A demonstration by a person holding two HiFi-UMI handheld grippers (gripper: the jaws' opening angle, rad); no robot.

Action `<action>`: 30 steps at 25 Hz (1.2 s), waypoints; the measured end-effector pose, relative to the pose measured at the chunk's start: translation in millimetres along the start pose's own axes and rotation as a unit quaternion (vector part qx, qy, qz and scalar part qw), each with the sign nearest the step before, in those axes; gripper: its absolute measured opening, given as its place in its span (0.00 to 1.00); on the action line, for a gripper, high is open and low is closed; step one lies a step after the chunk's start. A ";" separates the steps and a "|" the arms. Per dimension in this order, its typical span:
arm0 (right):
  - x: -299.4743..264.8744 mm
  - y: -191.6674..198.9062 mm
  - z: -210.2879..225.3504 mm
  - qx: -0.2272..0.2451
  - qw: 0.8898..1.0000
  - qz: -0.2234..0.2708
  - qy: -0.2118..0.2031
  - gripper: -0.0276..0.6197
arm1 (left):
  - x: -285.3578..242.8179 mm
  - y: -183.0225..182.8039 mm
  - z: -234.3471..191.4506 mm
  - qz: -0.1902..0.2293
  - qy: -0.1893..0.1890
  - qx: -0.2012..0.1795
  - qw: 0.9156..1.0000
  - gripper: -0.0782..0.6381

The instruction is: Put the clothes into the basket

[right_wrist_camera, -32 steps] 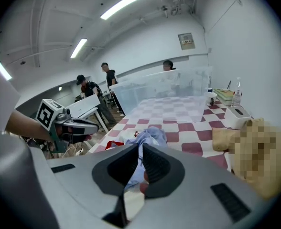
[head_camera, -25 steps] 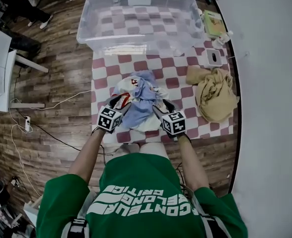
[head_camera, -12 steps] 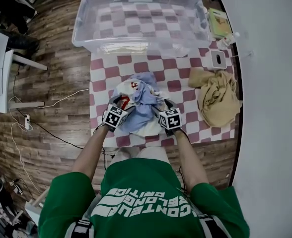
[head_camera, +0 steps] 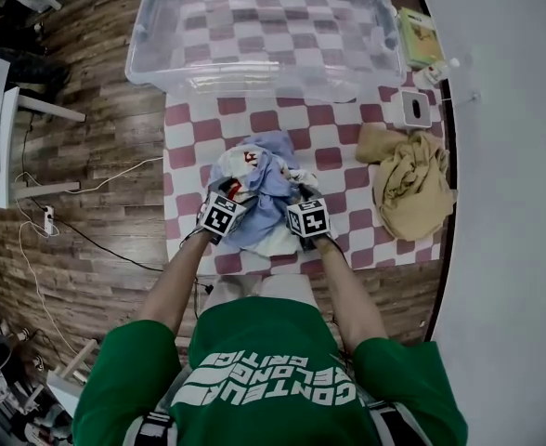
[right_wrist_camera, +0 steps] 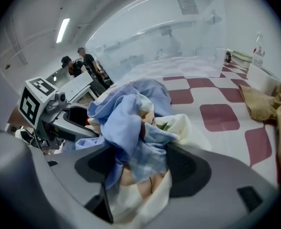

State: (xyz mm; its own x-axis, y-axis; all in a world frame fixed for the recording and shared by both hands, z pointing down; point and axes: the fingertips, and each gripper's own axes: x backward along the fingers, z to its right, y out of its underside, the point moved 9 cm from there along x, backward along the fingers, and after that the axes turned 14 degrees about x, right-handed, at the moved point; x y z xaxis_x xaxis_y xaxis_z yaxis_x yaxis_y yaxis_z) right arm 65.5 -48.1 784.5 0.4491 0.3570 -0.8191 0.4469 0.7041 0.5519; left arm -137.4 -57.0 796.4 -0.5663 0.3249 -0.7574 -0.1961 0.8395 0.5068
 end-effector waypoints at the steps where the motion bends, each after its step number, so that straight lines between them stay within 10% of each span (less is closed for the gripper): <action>1: -0.9 -0.8 0.0 0.001 1.000 0.000 0.000 0.55 | -1.2 0.1 -0.9 0.003 -0.001 0.001 1.000 0.61; 30: 2.4 -19.2 -19.9 -0.021 0.997 0.052 -0.049 0.23 | 11.6 -5.7 34.4 0.053 0.038 0.067 0.996 0.26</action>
State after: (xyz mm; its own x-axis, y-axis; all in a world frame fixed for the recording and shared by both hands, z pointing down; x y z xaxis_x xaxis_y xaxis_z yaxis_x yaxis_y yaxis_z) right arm 42.6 -48.6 768.8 0.5665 0.3690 -0.7368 0.3617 0.6920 0.6247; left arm -115.3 -43.0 770.5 -0.6386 0.3852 -0.6662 -0.0262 0.8543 0.5191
